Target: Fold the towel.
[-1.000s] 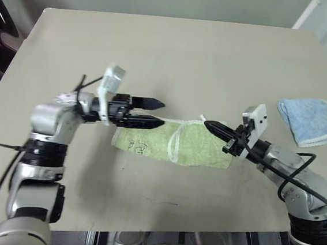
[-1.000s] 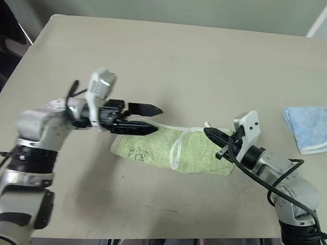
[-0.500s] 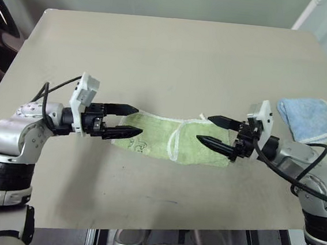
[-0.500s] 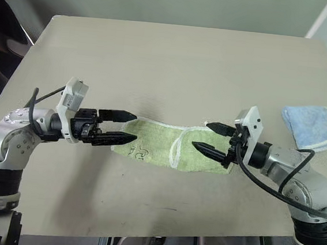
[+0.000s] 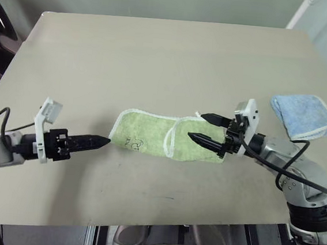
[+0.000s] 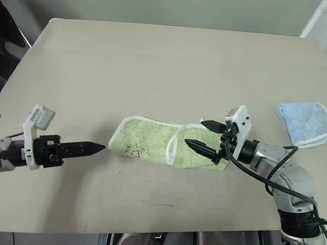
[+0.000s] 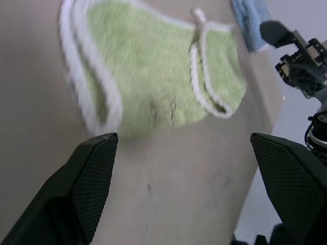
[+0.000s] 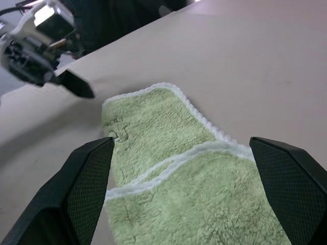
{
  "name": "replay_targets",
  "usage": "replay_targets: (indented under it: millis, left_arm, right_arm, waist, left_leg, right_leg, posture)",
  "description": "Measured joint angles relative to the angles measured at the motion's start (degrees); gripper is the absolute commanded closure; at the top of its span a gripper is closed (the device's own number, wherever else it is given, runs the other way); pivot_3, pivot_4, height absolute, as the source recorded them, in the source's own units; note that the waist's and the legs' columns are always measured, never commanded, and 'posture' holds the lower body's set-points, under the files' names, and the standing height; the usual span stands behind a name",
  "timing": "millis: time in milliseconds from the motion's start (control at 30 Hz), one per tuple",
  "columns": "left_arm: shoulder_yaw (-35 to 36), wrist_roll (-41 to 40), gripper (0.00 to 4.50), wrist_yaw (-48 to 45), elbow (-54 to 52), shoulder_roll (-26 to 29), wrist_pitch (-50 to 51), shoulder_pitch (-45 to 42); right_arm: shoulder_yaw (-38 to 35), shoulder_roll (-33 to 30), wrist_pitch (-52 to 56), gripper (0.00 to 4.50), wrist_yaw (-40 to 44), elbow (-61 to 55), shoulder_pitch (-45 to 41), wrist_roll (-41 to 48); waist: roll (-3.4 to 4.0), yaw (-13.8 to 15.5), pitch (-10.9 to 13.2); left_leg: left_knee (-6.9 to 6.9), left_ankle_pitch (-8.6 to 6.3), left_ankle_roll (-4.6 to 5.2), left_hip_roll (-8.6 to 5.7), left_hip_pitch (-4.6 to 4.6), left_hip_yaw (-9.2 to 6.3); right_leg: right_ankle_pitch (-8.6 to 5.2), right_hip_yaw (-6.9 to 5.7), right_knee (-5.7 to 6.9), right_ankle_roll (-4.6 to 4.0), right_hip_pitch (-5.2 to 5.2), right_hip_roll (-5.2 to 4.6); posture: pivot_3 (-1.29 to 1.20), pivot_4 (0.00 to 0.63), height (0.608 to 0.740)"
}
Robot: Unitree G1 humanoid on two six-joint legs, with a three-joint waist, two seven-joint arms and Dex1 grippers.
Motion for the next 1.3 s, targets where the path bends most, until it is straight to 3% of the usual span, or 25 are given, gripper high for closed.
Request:
replay_targets:
  millis: [233,467,667,1133,1233,1300]
  left_arm:
    - [5.47,-8.50,0.00,12.67,5.91,-5.54,6.07,-0.91]
    - [3.80,-16.20,0.00,25.81,9.04,-10.19,6.10,-3.37]
    - [4.25,-18.17,0.00,36.00,11.97,-15.92,6.12,-7.12]
    - [6.03,-23.61,0.00,46.29,18.18,-16.58,5.74,-10.48]
    - [6.05,-24.55,0.56,47.91,18.84,-16.58,5.14,-10.64]
    - [6.05,-24.60,1.19,48.67,19.08,-16.57,4.35,-10.59]
  right_arm:
    - [1.01,2.60,0.02,0.02,-1.14,1.32,-0.78,-1.22]
    - [0.81,3.08,0.77,0.02,-3.16,1.70,-0.76,-1.24]
    - [0.14,2.88,1.36,0.02,-5.09,1.10,0.83,-1.28]
    - [-1.45,2.26,2.45,0.02,-6.69,-0.53,1.92,-1.18]
    - [-1.49,2.25,2.53,0.00,-6.93,-0.53,1.93,-1.18]
    - [-1.54,2.12,2.55,0.00,-6.99,-0.53,1.93,-1.18]
  waist:
    - [-0.06,-0.02,0.01]
    - [-0.16,0.09,0.05]
    - [-0.24,0.17,0.08]
    - [-0.43,0.21,0.20]
    - [-0.44,0.21,0.20]
    - [-0.45,0.19,0.21]
  left_leg:
    - [-0.78,0.49,-0.38,-0.02,0.55,0.02]
    - [-1.11,0.96,-1.09,0.01,0.69,-0.01]
    - [-1.12,1.13,-1.31,0.00,0.72,0.00]
    - [-1.55,1.03,-0.96,-0.02,1.50,-0.02]
    - [-1.62,1.36,-1.52,-0.02,1.57,-0.02]
    - [-1.64,1.35,-1.51,-0.02,1.57,-0.02]
  right_leg:
    - [0.12,0.05,0.02,-0.26,0.17,0.02]
    - [0.11,0.04,0.06,-0.39,0.17,0.10]
    - [0.10,0.03,0.00,-0.38,0.25,0.10]
    - [0.12,0.04,-0.01,-0.41,0.78,0.16]
    - [0.06,0.04,-0.02,-0.37,0.81,0.17]
    - [0.03,0.05,-0.02,-0.33,0.81,0.18]
  posture:
    - [0.00,0.150,0.733]
    - [0.00,0.150,0.733]
    - [0.00,0.150,0.733]
    - [0.00,0.150,0.733]
    - [0.00,0.150,0.733]
    - [0.00,0.150,0.733]
